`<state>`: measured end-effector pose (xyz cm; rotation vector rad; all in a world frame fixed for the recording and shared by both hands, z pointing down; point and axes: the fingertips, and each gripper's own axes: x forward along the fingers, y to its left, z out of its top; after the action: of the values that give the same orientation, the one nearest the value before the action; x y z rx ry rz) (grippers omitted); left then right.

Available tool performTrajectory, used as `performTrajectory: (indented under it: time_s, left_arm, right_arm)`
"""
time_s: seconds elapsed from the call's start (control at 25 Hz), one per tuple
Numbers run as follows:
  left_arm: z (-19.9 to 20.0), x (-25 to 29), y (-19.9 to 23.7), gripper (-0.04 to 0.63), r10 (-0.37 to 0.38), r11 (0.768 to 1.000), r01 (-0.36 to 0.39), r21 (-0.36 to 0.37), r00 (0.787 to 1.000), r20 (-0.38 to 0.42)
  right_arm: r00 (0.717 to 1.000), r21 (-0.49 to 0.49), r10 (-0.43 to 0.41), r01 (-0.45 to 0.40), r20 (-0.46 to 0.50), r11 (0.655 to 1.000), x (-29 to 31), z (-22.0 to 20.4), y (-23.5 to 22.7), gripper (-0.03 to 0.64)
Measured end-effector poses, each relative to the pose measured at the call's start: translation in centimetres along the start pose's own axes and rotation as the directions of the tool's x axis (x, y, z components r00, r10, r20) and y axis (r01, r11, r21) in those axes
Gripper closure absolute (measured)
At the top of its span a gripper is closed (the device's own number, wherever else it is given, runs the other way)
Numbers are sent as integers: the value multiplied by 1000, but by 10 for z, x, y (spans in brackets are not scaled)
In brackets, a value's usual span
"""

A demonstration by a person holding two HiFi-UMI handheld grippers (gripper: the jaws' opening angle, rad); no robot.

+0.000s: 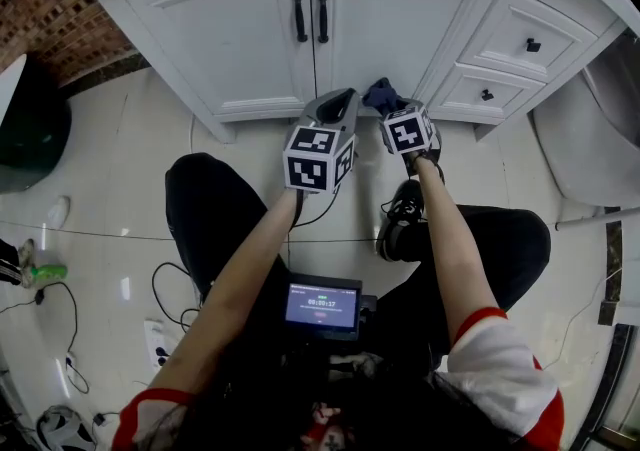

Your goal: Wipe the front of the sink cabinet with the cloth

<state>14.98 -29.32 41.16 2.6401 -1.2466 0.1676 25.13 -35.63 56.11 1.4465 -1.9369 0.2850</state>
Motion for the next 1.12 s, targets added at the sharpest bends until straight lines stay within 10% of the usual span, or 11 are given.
performTrajectory:
  time_s: [0.4, 0.56, 0.68, 1.12]
  left_arm:
    - [-8, 2, 2, 560, -2, 1000, 2, 2, 1000, -18]
    - [-3, 2, 2, 560, 2, 1000, -2, 0, 1000, -4]
    - [1, 2, -4, 560, -7, 1000, 7, 2, 1000, 2]
    - [17, -1, -23, 560, -40, 999, 40, 16, 999, 34]
  right_arm:
    - [994, 57, 3, 3, -108, 998, 20, -41, -5, 525]
    - [990, 264, -83, 50, 113, 963, -25, 5, -28, 525]
    - [949, 383, -170, 58, 264, 922, -68, 38, -55, 526]
    - [760, 240, -306, 201, 573, 950, -251, 203, -151, 525]
